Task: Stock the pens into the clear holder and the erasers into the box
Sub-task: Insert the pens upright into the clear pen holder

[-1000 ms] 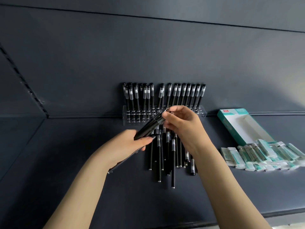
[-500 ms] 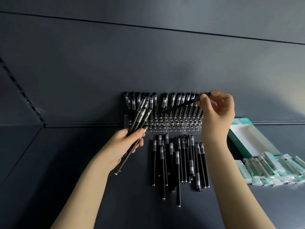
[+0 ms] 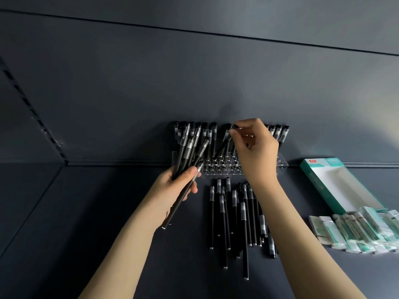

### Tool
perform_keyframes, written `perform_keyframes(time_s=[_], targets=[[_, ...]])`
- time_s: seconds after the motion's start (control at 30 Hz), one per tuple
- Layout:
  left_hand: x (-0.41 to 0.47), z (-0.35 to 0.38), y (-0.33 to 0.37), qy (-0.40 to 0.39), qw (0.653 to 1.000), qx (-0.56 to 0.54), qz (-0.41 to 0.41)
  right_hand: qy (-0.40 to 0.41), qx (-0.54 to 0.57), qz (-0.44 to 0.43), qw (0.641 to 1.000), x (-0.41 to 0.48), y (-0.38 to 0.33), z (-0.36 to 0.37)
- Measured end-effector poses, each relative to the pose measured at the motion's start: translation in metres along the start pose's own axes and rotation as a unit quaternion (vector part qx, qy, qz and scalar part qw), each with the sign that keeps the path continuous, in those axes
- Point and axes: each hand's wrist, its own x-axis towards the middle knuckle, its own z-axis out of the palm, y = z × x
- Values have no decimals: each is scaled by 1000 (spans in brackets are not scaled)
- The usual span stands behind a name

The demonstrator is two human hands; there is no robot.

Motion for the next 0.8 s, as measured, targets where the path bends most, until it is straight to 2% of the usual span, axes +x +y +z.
perform_keyframes(time_s=[0.3, 0.47, 0.53, 0.6, 0.7, 0.8], targets=[[-6, 5, 3, -12, 1000, -9, 5, -61, -73, -82, 992, 4, 13, 19], [-8, 2, 3, -29, 999, -32, 4, -50, -59, -73, 994, -3, 10, 13], [-7, 0, 2, -35, 998, -48, 2, -60, -42, -41, 996, -9, 4, 6], [-5, 0, 0, -35, 998, -54, 3, -115, 4, 32, 993, -18, -5, -2], [-6, 2, -1, -37, 998, -45, 3, -231, 109, 153, 955, -29, -14, -10], [-9, 6, 0, -43, 999, -19, 15, -268, 177, 215, 922, -37, -16, -11]])
